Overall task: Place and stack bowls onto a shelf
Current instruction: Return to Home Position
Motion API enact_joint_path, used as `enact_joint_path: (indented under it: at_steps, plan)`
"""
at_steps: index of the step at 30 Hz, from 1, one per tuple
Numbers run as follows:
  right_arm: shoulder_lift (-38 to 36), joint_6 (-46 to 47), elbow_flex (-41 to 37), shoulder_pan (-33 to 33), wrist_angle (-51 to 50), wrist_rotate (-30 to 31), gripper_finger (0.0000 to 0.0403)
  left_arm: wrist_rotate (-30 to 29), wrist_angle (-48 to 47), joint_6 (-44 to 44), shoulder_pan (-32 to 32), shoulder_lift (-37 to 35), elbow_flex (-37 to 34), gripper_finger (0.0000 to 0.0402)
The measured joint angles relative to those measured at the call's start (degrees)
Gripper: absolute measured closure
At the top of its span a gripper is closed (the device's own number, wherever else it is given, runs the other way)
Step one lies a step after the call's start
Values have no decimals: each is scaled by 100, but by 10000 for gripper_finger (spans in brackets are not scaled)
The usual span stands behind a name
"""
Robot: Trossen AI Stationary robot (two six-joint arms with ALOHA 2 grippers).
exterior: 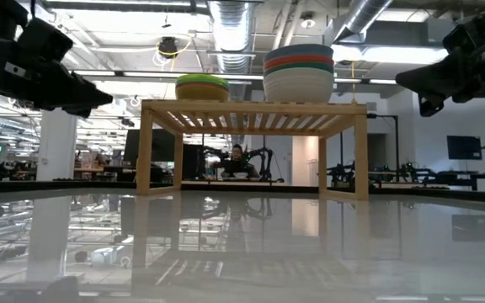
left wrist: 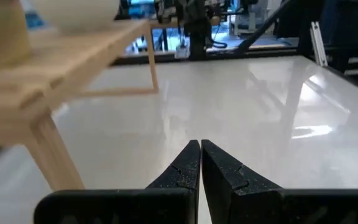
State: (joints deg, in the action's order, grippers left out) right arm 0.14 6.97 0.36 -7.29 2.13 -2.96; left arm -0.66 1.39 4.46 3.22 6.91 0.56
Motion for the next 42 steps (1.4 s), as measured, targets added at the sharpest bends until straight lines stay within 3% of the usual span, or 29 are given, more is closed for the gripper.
enact_joint_path:
  at_steps: [12,26,34,42]
  plan:
    - [0,205,-2,17,-15,-18,373,-1,28,-2398,0,555,-9,398]
    - [17,219,-4,3,-81,-15,369,-1,20,-2442,-15,526,-13,397]
    - [17,208,-4,2,-44,-7,369,-3,91,-2446,-33,-699,-18,397]
    - [22,207,-4,2,-15,7,370,-8,14,-2445,-31,-670,-18,397]
